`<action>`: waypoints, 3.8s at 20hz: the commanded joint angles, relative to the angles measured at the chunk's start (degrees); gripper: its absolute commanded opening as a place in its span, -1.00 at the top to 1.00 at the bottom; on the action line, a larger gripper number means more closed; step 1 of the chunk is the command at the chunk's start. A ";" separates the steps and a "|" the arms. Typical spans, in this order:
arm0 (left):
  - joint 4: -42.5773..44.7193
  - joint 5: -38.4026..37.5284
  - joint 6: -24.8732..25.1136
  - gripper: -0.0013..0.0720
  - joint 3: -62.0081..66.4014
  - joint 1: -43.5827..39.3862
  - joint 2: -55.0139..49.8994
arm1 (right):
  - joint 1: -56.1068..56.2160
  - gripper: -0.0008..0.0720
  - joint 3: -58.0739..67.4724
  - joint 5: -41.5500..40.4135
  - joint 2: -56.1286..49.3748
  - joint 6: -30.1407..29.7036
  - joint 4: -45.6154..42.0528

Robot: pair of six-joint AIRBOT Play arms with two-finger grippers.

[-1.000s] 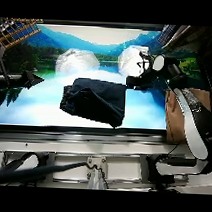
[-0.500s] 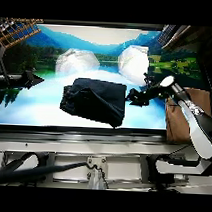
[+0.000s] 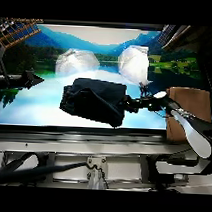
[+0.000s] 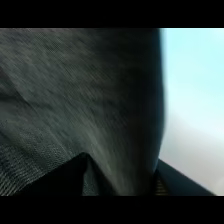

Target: Fold the clothes and pants, and hang the long-sleeved shirts on hangers.

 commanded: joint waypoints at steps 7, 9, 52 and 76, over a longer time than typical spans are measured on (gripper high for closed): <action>-0.02 -1.03 -0.02 0.91 -0.02 -0.02 0.00 | 2.99 0.90 7.43 -7.85 2.23 3.82 -5.55; -0.02 -1.03 -0.02 0.91 -0.02 -0.02 0.00 | -2.86 0.90 12.76 -3.43 3.50 9.38 -14.86; -0.02 -1.03 -0.02 0.91 -0.02 -0.02 0.00 | -47.36 0.91 14.99 21.55 35.56 32.81 -73.26; -0.02 -1.03 -0.02 0.91 -0.02 -0.02 0.00 | -19.12 -0.79 23.19 7.52 33.99 7.89 -42.77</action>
